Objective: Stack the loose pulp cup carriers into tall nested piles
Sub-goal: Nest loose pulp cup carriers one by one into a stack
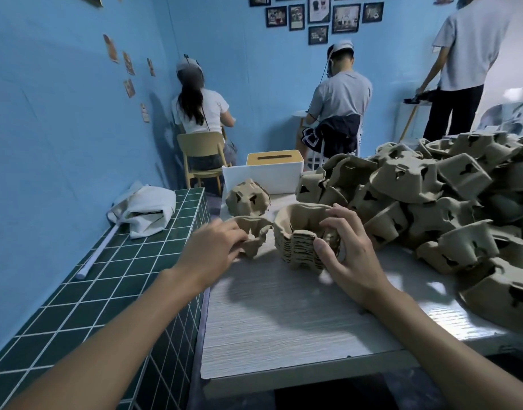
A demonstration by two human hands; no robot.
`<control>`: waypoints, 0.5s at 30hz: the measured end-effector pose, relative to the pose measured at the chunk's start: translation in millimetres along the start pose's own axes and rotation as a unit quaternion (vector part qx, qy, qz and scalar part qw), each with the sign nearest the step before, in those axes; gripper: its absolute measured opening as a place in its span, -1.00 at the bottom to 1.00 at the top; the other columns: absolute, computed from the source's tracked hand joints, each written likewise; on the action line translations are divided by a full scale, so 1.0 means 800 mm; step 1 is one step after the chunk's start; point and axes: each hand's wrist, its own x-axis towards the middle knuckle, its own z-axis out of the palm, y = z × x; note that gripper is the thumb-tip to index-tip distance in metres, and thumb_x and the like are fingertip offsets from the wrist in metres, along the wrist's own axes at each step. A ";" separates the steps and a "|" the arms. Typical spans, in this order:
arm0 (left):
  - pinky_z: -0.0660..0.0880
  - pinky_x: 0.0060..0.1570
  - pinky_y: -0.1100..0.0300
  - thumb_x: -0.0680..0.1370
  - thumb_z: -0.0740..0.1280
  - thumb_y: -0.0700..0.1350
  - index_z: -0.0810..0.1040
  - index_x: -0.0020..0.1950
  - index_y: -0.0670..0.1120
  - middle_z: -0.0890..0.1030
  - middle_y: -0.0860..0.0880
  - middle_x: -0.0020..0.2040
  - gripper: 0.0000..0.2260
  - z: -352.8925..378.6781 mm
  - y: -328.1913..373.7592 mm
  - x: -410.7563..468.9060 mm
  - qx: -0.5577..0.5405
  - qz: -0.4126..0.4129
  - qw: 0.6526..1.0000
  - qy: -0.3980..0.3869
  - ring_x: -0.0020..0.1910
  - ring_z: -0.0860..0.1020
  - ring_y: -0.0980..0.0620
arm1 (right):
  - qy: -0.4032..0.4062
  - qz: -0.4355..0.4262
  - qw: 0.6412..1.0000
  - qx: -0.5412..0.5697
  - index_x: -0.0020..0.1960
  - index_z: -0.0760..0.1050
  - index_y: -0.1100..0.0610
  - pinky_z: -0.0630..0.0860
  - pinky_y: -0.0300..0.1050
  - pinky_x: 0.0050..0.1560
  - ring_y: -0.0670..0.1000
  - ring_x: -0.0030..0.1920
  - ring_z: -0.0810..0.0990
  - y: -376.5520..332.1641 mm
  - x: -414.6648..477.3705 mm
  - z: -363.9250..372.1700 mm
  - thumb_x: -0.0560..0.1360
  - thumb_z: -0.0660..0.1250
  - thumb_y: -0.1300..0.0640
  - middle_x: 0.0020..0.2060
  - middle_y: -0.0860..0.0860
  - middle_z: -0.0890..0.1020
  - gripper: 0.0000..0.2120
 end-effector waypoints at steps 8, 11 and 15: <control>0.51 -0.10 0.24 0.49 0.44 -0.36 0.69 0.10 -0.09 0.69 0.05 -0.09 -0.75 -0.033 -0.016 -0.001 -0.136 -0.019 0.979 0.154 -0.16 0.59 0.08 | 0.003 0.007 1.000 0.013 0.17 0.50 0.19 0.33 -0.08 0.38 0.03 0.43 0.33 -0.003 0.004 -0.001 0.54 0.23 -0.14 0.30 0.06 0.41 -0.58; 0.47 -0.12 0.31 0.50 0.44 -0.35 0.68 0.06 -0.13 0.68 0.04 -0.07 -0.81 -0.043 -0.007 0.007 -0.148 -0.016 0.969 0.197 -0.15 0.57 0.09 | -0.017 0.030 0.999 0.003 0.31 0.40 0.13 0.31 -0.15 0.38 0.00 0.42 0.32 -0.004 0.001 -0.001 0.51 0.23 -0.20 0.38 0.02 0.32 -0.48; 0.53 -0.09 0.17 0.48 0.43 -0.38 0.67 0.05 -0.18 0.69 -0.06 -0.02 -0.80 -0.047 0.009 0.027 -0.131 0.028 0.964 0.231 -0.09 0.61 -0.01 | -0.060 0.070 0.995 0.040 0.53 0.06 0.02 0.09 -0.53 0.33 -0.16 0.44 0.19 -0.007 0.002 0.001 0.41 0.36 -0.24 0.47 -0.07 0.15 -0.16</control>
